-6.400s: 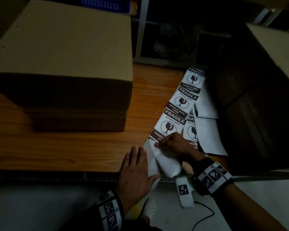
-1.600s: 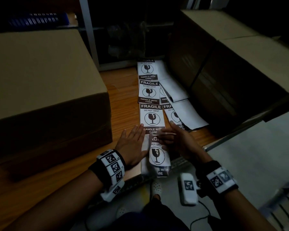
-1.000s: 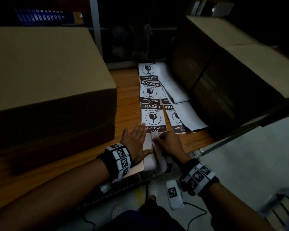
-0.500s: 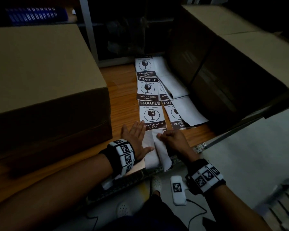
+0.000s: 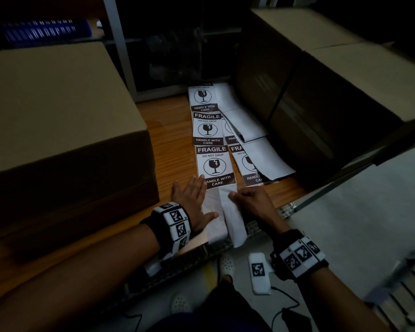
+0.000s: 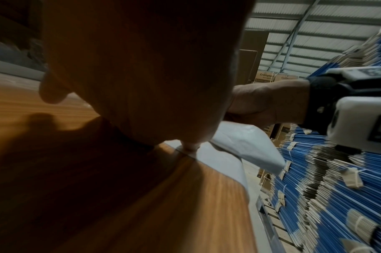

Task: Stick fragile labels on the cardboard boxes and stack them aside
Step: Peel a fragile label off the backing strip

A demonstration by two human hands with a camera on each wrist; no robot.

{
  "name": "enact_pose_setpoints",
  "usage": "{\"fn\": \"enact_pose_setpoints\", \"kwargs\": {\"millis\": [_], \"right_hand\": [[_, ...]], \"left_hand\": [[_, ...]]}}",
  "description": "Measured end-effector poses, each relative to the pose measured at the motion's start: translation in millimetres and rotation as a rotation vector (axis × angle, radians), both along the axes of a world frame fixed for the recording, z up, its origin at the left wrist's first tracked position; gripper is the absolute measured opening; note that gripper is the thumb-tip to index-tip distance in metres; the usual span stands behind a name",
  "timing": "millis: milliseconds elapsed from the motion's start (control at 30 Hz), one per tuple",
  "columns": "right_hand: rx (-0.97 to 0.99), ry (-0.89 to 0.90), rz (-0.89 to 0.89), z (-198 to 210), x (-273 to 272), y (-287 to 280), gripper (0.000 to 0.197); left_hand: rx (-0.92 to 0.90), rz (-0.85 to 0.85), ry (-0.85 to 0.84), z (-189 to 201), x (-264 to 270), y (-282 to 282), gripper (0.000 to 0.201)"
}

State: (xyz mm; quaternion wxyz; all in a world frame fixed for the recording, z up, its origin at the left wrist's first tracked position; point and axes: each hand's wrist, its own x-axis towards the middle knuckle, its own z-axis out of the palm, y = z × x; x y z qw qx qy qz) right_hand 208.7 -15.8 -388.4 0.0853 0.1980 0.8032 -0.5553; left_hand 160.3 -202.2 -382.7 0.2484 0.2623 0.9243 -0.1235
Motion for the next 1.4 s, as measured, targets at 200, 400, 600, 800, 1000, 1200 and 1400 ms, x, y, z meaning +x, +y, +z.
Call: {"fn": "enact_pose_setpoints", "kwargs": {"millis": [200, 400, 600, 800, 1000, 1200, 1400], "right_hand": [[-0.019, -0.002, -0.028, 13.1, 5.8, 1.1, 0.031], [-0.063, 0.005, -0.058, 16.7, 11.5, 2.1, 0.029], [-0.129, 0.055, -0.118, 9.2, 20.6, 1.2, 0.033], [-0.113, 0.054, -0.14, 7.0, 21.4, 2.4, 0.031], [-0.004, 0.059, -0.145, 7.8, 9.3, 2.2, 0.033], [0.109, 0.107, -0.121, 1.7, 7.5, -3.6, 0.023], [0.155, 0.131, -0.112, 5.3, 8.7, -4.6, 0.023]], "left_hand": [[0.021, 0.001, 0.0, -1.0, 0.2, -0.6, 0.093], [0.011, -0.002, -0.017, 2.5, -0.1, -0.2, 0.092], [-0.003, -0.014, -0.003, 2.5, 1.5, -0.5, 0.092], [0.06, -0.017, 0.012, 6.3, 2.3, -2.0, 0.093], [0.249, 0.156, -0.016, 30.5, 13.6, 1.0, 0.091], [0.319, -0.028, 0.067, 39.1, 9.8, 2.8, 0.076], [0.226, -0.141, -0.04, 13.6, -7.0, 1.9, 0.089]]}}
